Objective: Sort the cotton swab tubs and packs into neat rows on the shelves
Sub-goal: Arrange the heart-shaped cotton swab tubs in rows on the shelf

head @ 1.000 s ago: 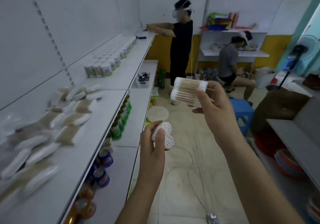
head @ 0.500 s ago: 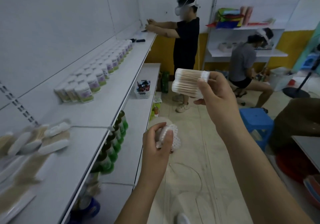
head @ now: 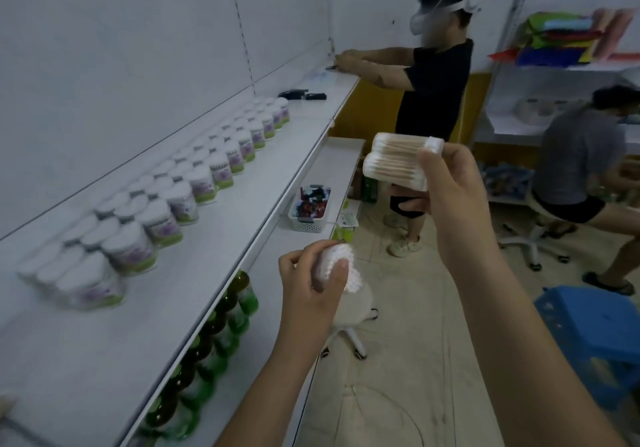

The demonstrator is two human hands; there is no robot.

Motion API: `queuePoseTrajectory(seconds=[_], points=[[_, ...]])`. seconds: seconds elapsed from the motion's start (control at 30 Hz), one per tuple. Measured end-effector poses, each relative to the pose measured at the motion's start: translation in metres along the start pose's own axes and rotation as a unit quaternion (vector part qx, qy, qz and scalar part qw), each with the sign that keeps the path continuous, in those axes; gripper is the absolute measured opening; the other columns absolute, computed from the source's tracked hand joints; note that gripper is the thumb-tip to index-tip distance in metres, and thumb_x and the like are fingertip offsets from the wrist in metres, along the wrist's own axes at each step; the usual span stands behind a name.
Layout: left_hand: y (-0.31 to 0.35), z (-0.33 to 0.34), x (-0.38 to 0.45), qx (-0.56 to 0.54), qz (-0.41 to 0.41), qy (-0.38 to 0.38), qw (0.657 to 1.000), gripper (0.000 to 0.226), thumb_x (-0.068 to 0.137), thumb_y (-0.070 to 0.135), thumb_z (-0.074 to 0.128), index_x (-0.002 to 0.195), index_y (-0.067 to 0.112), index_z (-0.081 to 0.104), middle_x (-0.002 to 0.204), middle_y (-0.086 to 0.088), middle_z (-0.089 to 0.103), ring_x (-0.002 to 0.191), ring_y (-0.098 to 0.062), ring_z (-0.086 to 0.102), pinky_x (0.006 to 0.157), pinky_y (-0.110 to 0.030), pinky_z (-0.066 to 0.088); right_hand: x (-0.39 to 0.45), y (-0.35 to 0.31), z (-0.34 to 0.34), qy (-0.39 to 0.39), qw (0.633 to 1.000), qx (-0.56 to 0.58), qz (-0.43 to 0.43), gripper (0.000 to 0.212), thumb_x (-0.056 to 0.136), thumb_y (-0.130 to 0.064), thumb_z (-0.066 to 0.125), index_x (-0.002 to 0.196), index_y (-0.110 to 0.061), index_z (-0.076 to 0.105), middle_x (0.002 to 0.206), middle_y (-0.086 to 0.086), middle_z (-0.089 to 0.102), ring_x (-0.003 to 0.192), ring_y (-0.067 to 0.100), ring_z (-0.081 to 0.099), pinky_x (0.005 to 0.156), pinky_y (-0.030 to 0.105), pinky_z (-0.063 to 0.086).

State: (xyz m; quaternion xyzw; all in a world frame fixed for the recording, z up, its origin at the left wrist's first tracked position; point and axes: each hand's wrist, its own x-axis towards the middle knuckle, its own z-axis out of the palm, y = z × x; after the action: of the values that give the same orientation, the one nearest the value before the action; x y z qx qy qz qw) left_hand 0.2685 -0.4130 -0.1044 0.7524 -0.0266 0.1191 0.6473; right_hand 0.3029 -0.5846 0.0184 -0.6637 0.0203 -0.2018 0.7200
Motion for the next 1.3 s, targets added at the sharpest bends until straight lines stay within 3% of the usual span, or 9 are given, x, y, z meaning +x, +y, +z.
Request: queuePoseTrajectory(seconds=[0.17,0.43,0.57,0.67,0.83,0.93,1.03,1.13,1.3], points=[[-0.019,0.022,0.089,-0.058,-0.034,0.031,0.997,0.045,0.085,0.054,0.06,0.122,0.028,0.057,0.128,0.002,0.047,0.102,-0.009,0.064,0.07,-0.027,0.059,0.086,0.039,0.03,-0.037,0.999,0.023,0.024,0.023,0.103,-0.028,0.048,0.123,-0.015,0.051,0.107,0.0,0.071,0.078,0.021,0.075,0.066,0.036,0.058],[-0.041,0.032,0.248,-0.114,-0.016,0.065,0.991,0.026,0.092,0.049,0.061,0.114,0.035,0.06,0.123,-0.005,0.059,0.097,-0.015,0.069,0.063,-0.025,0.057,0.235,0.072,0.105,-0.145,0.989,0.038,0.009,0.024,0.104,-0.026,0.047,0.126,-0.023,0.057,0.109,0.0,0.073,0.085,0.027,0.075,0.065,0.028,0.059],[-0.048,0.025,0.309,-0.093,-0.012,0.126,0.988,0.036,0.08,0.066,0.062,0.112,0.049,0.059,0.129,0.001,0.052,0.108,-0.011,0.064,0.08,-0.036,0.06,0.296,0.083,0.145,-0.202,0.978,0.041,0.008,0.028,0.103,-0.029,0.05,0.128,-0.019,0.053,0.114,0.004,0.071,0.087,0.026,0.075,0.069,0.029,0.059],[-0.055,0.018,0.333,-0.092,-0.029,0.164,0.982,0.064,0.062,0.079,0.072,0.117,0.051,0.053,0.133,0.001,0.049,0.119,-0.014,0.059,0.09,-0.04,0.058,0.332,0.097,0.169,-0.245,0.968,0.052,0.019,0.04,0.097,-0.026,0.059,0.134,-0.019,0.047,0.118,0.006,0.069,0.092,0.025,0.074,0.071,0.027,0.058],[-0.076,0.017,0.357,-0.059,-0.027,0.211,0.975,0.067,0.075,0.017,0.085,0.121,0.045,0.045,0.139,0.003,0.042,0.122,-0.006,0.056,0.083,-0.016,0.054,0.382,0.13,0.202,-0.328,0.944,0.046,0.016,0.061,0.083,-0.01,0.076,0.132,-0.03,0.046,0.124,0.0,0.064,0.106,0.022,0.069,0.088,0.034,0.058],[-0.08,0.021,0.377,-0.038,-0.034,0.233,0.971,0.065,0.082,0.014,0.08,0.131,0.038,0.045,0.138,0.004,0.051,0.119,-0.003,0.058,0.089,-0.019,0.053,0.412,0.151,0.218,-0.362,0.932,0.013,0.001,0.06,0.081,-0.007,0.077,0.126,-0.035,0.049,0.118,-0.011,0.065,0.104,0.009,0.068,0.094,0.036,0.056],[-0.078,0.036,0.401,-0.038,-0.036,0.258,0.965,0.058,0.082,0.018,0.082,0.128,0.035,0.051,0.126,0.013,0.062,0.113,-0.002,0.062,0.088,-0.019,0.054,0.442,0.167,0.231,-0.369,0.929,0.015,-0.001,0.056,0.085,-0.006,0.073,0.13,-0.025,0.047,0.118,-0.004,0.065,0.098,0.016,0.071,0.078,0.027,0.059],[-0.081,0.054,0.432,0.063,-0.041,0.328,0.942,0.056,0.075,0.036,0.085,0.124,0.035,0.058,0.121,0.014,0.054,0.109,-0.005,0.061,0.089,-0.02,0.054,0.478,0.181,0.239,-0.354,0.934,-0.039,-0.027,0.05,0.088,-0.024,0.072,0.129,-0.026,0.042,0.114,-0.002,0.063,0.083,0.02,0.071,0.065,0.024,0.059],[-0.097,0.076,0.488,0.236,-0.076,0.384,0.89,0.064,0.077,0.049,0.08,0.131,0.031,0.051,0.116,0.009,0.052,0.102,-0.008,0.057,0.088,-0.035,0.054,0.541,0.218,0.243,-0.382,0.902,-0.173,-0.106,0.058,0.078,-0.054,0.073,0.122,-0.022,0.053,0.108,-0.005,0.061,0.094,0.015,0.061,0.08,0.035,0.053]])
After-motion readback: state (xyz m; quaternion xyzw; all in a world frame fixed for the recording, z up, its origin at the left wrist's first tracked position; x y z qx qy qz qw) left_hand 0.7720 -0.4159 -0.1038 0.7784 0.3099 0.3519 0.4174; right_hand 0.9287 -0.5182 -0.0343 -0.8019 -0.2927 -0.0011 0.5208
